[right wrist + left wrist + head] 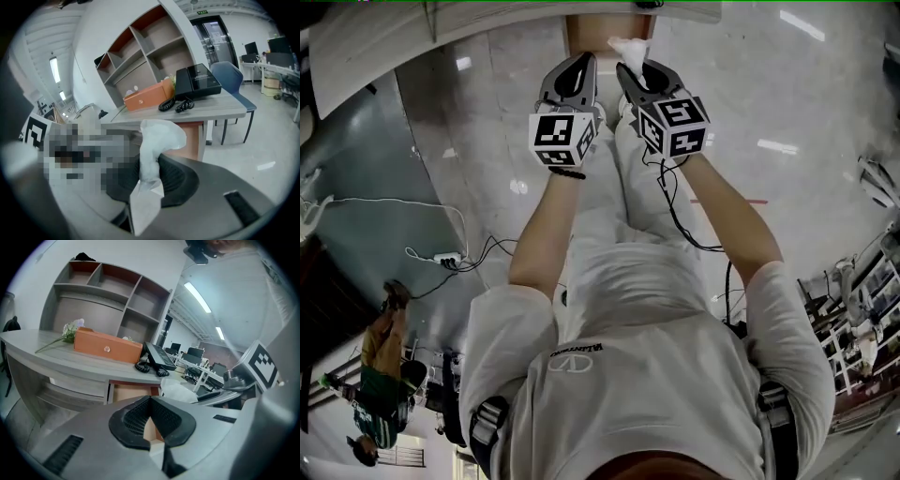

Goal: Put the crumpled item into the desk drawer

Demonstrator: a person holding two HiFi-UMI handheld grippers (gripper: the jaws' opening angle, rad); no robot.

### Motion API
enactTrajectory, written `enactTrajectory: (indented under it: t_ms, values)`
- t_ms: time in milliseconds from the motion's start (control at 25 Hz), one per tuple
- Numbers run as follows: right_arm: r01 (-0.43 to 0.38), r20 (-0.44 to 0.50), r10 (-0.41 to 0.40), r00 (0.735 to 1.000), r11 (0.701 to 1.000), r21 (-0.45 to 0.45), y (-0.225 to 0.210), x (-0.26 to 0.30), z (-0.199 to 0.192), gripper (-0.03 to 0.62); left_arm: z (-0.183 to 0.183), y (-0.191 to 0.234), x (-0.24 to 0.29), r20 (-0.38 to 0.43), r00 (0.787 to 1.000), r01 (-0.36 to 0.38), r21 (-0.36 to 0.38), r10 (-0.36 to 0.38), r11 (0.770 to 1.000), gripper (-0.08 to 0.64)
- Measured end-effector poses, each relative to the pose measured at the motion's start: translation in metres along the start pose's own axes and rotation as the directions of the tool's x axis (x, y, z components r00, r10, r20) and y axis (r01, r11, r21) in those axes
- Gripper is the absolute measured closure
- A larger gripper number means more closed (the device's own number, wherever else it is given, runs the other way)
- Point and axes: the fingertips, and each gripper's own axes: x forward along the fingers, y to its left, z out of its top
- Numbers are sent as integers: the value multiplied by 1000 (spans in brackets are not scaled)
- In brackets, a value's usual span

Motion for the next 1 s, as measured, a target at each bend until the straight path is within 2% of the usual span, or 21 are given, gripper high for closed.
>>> enactTrajectory:
  t_ms: [600, 1000]
  values:
    - [14, -22, -13, 1000, 998, 58, -37, 62, -61, 495, -83, 24, 48, -69, 997, -26, -28, 24, 999, 558]
    - [18, -42, -17, 999, 999, 42, -49, 90, -78, 495, -113, 37, 68, -93, 995, -28, -48, 23, 998, 558]
